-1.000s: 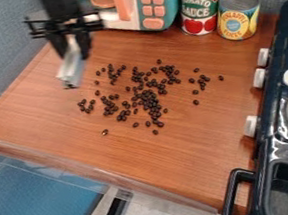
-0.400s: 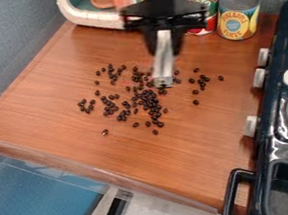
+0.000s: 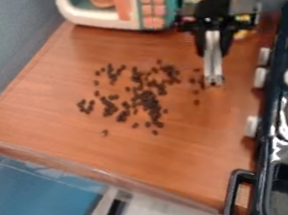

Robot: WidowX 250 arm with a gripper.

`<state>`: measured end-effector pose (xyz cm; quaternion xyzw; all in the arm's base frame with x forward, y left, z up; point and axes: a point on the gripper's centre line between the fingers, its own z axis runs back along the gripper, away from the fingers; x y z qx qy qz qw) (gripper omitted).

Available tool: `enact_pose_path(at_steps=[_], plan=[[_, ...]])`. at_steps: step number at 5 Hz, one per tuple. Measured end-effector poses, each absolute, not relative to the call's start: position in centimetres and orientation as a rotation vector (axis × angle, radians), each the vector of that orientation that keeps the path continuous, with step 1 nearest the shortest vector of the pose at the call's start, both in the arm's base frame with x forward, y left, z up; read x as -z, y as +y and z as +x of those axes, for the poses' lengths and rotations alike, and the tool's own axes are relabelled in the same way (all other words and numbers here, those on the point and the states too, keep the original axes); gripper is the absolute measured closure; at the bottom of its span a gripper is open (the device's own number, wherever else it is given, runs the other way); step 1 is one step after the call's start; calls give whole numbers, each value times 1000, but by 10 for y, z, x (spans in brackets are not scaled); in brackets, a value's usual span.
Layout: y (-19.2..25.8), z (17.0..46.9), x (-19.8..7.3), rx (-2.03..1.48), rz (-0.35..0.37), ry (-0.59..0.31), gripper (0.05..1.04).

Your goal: Sweep into pile

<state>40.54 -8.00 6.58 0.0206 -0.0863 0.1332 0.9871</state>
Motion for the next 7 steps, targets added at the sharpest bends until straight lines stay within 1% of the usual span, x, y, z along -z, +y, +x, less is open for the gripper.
enact_pose_path(at_steps=[1,3,5,7], plan=[[-83,410,-47,-249,55,-137,704],[-102,398,-32,-212,26,-109,704],[-107,399,-30,-214,1,-119,704],[-106,393,-18,-185,-13,-116,704]])
